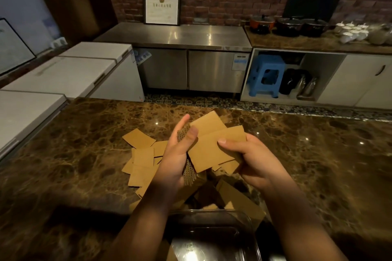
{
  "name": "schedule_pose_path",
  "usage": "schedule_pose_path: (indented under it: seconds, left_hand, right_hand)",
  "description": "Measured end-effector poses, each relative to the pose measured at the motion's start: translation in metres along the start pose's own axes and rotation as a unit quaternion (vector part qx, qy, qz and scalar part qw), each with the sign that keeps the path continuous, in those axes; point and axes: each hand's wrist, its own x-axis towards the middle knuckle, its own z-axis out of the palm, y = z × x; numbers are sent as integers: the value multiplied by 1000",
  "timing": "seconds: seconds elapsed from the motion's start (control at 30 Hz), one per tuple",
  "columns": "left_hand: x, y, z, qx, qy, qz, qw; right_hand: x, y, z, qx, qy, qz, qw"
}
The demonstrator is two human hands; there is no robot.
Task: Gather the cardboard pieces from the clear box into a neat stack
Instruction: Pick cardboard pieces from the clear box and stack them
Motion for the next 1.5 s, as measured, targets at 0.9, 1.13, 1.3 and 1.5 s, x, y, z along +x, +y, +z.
schedule_pose_path:
  seconds: [0.9,1.13,1.3,1.5]
  left_hand:
    - [3,9,0,-63,41,4,997]
    - [-2,4,9,-107,19,29,994]
    - [-5,2,4,-135,-59,128,981]
    - [-1,12,-3,-205,18,91,974]
  right_hand:
    - [-17,17,1,-189,163,-347,904]
    - [-28,37,17,-538,-2,-465,703]
    - [-35,34,37,-591,18,-460,662]
    - [-45,21,26,-296,97,-395,864]
